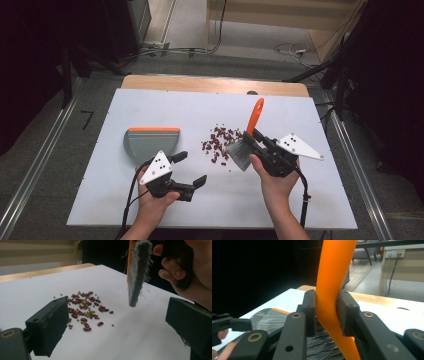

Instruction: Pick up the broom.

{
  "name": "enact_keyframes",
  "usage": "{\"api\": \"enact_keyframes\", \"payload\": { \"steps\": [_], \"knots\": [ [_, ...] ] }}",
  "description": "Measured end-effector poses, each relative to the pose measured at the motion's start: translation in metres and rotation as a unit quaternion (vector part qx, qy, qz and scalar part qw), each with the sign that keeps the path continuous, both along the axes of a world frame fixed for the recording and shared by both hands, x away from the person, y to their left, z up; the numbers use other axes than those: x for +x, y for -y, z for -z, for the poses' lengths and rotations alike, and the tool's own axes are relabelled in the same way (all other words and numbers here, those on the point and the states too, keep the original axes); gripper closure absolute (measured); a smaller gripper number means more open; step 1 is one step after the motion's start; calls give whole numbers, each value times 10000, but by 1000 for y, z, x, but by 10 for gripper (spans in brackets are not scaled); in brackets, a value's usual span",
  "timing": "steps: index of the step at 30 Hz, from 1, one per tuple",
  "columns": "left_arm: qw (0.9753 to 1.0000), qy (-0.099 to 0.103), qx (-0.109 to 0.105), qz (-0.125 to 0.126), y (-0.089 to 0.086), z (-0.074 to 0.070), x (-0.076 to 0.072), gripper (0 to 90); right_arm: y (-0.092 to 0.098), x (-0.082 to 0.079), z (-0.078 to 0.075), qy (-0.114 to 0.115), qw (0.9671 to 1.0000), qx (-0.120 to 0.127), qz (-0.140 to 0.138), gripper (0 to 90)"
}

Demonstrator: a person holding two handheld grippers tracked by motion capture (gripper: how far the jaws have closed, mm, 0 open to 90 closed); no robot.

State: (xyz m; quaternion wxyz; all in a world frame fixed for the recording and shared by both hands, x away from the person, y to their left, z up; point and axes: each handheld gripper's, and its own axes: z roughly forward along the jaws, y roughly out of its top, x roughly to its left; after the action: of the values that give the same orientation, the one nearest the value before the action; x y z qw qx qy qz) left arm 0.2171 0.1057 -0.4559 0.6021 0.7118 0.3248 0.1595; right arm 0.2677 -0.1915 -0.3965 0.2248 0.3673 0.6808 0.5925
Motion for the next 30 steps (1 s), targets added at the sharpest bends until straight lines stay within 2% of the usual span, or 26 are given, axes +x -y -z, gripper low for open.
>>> {"api": "enact_keyframes", "payload": {
  "steps": [6,13,16,20,25,30],
  "knots": [
    [9998,-60,-5,205,15,3,0,85,-17,-8,-1,15,9999,8,-164,693],
    [9995,-163,41,262,25,7,0,113,-34,-17,0,39,9993,2,-369,693],
    [9996,-214,66,195,29,8,0,129,-41,-21,0,31,9989,2,-461,692],
    [9994,-313,144,22,35,10,0,191,-49,-26,0,15,9984,45,-568,693],
    [9982,-599,81,-31,39,13,3,286,-57,-32,-2,33,9978,77,-665,693],
    [9983,-579,33,-5,40,13,3,407,-63,-36,-3,52,9977,96,-674,692]
  ]
}}
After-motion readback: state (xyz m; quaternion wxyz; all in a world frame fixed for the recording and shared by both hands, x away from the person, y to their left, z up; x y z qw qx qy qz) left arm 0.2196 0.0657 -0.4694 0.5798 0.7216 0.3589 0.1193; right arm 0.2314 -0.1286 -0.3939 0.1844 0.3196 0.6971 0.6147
